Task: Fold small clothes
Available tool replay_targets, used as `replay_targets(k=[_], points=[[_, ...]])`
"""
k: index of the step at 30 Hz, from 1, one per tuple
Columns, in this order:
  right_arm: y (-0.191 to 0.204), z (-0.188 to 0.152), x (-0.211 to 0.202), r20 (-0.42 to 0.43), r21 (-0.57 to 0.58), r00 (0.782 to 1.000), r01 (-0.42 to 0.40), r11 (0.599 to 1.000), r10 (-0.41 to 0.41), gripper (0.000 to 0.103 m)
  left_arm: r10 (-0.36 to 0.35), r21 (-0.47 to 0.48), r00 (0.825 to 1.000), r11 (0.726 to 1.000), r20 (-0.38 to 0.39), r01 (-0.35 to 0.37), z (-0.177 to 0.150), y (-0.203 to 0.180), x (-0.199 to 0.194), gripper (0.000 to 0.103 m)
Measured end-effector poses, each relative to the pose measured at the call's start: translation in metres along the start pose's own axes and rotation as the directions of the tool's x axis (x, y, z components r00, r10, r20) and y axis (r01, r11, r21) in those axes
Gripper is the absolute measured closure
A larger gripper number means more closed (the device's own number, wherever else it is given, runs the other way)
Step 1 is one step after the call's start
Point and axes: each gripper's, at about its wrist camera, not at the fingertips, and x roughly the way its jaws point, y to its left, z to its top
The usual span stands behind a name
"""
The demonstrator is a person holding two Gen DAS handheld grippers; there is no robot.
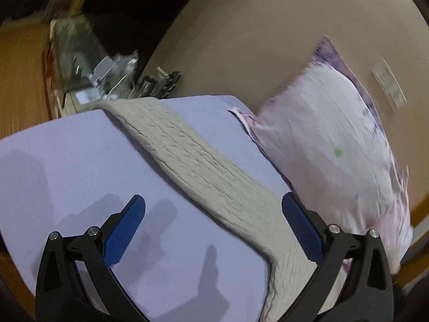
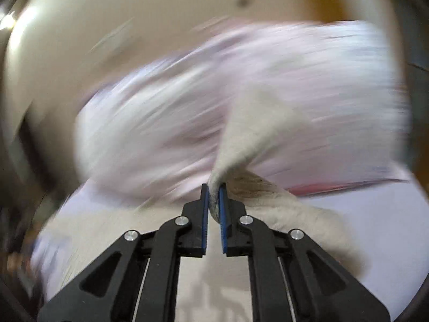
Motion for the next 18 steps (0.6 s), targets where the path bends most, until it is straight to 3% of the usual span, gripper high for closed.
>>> replay_targets(k=[1,2,3,4,7,10,15,17,18], points=[[0.033,-0.013,0.027,-0.110,-0.047,0.991,-0.085,0.995,0.080,0.083,0.007,-0.016,1.000,1.000,-0.008,-0.008,0.002,0.003,0.003,0.002],[0.053,-0.023,0.045,-0.196,-0.061,0.971,-0.149,0.987,0.135,0.071,0.009,-0.037,1.000,0.999,-0.021,-0.010,0.006,0.006,0.008,0.003],[0.069,-0.033,0.055,-0.262,-0.063,0.949,-0.199,0.978,0.177,0.066,0.005,-0.055,0.999,0.998,-0.031,-0.007,0.009,0.009,0.012,0.006],[0.079,-0.040,0.060,-0.291,-0.056,0.934,-0.234,0.971,0.208,0.058,0.005,-0.068,0.999,0.998,-0.040,-0.008,0.011,0.011,0.016,0.009],[0.075,-0.039,0.040,-0.214,-0.055,0.952,-0.233,0.971,0.217,0.028,0.016,-0.133,0.998,0.991,-0.062,-0.025,0.020,0.024,0.027,0.014],[0.041,-0.031,0.013,-0.137,0.004,0.973,-0.189,0.982,0.187,0.023,0.017,-0.193,0.999,0.981,-0.052,-0.026,0.032,0.036,0.038,0.022],[-0.014,-0.038,-0.012,-0.106,0.119,0.987,-0.109,0.987,0.121,0.022,0.032,-0.248,0.999,0.968,-0.032,-0.039,0.057,0.053,0.051,0.032],[-0.031,-0.043,-0.014,-0.102,0.160,0.988,-0.099,0.982,0.116,0.021,0.065,-0.257,0.997,0.964,-0.031,-0.070,0.066,0.057,0.056,0.044],[-0.038,-0.045,-0.014,-0.098,0.179,0.988,-0.101,0.979,0.120,0.021,0.103,-0.252,0.994,0.961,-0.047,-0.112,0.070,0.057,0.059,0.064]])
